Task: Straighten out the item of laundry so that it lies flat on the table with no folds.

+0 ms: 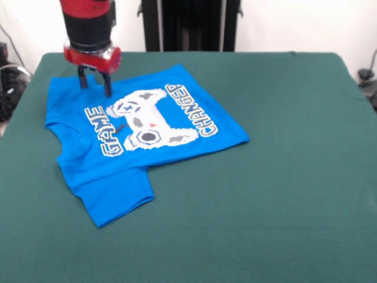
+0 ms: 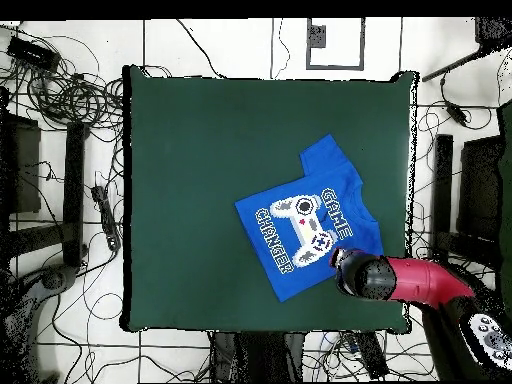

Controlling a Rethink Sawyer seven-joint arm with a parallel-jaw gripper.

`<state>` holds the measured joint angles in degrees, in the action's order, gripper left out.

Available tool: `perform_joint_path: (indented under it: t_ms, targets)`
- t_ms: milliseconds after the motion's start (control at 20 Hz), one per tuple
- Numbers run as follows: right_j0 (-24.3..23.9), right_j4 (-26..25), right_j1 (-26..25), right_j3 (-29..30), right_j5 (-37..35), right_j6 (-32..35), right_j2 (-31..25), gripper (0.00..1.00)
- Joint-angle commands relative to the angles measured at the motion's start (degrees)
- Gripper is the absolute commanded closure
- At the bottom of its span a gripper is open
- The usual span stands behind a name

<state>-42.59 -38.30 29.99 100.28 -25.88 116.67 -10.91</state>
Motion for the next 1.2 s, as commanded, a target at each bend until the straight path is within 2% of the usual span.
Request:
perform_joint_path:
  t_ms: [50, 500, 700, 950, 1100, 1200]
  targets:
    - [4.97, 3.46, -3.83, -3.64, -0.68, 4.61, -2.78, 0.00]
    - [8.92, 5.37, -4.82, -3.28, 1.81, 9.06, -0.80, 0.00]
    - [9.20, 5.93, -4.49, -3.08, 2.54, 8.66, -0.40, 0.00]
    - [7.75, 7.62, 1.22, 1.14, 4.66, 8.31, -0.79, 0.00]
    - [3.57, 8.38, 4.75, 4.53, 7.57, 6.19, -3.50, 0.00]
    - [2.33, 8.73, 7.21, 5.29, 6.10, 4.05, -3.84, 0.00]
